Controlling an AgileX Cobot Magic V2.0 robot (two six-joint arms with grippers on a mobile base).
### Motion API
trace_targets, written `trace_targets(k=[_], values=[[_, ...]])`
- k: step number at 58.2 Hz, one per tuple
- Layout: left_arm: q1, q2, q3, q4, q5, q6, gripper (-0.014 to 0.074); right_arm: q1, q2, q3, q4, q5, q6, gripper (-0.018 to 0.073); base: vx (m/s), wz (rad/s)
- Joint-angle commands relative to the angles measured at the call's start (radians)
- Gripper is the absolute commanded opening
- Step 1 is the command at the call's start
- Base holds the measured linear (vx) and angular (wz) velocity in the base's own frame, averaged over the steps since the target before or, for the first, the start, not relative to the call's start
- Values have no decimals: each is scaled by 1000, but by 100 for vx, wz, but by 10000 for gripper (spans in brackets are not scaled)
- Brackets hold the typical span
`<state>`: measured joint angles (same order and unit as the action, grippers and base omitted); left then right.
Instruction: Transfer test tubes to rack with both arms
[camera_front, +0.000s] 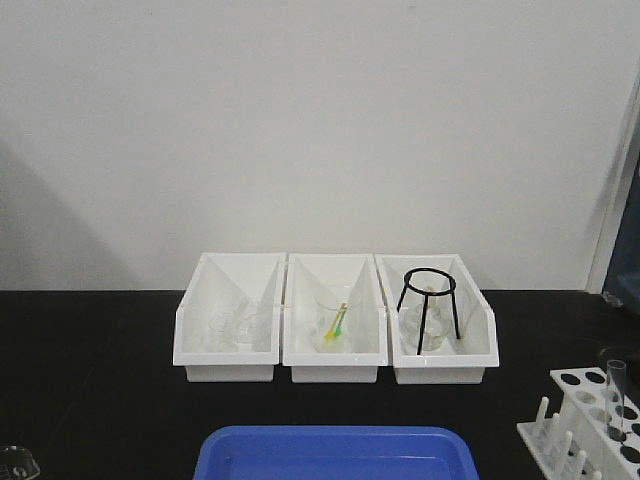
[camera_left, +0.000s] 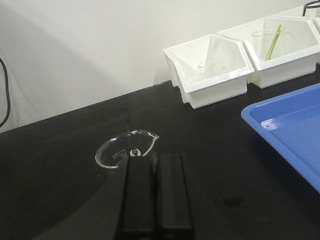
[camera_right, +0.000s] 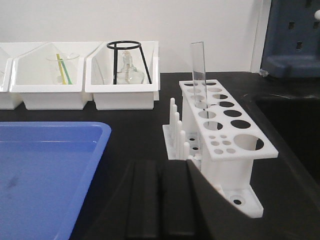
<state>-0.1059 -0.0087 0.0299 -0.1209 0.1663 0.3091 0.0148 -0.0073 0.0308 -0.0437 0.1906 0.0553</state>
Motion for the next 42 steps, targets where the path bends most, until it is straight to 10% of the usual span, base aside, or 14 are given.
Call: trace_targets(k=[1, 42], values=[[1, -20, 27, -3, -80, -8, -20, -7, -10, 10, -19, -76, 7, -8, 0, 0], [1, -20, 27, -3, -80, -8, -20, -7, -10, 10, -19, -72, 7, -8, 0, 0]])
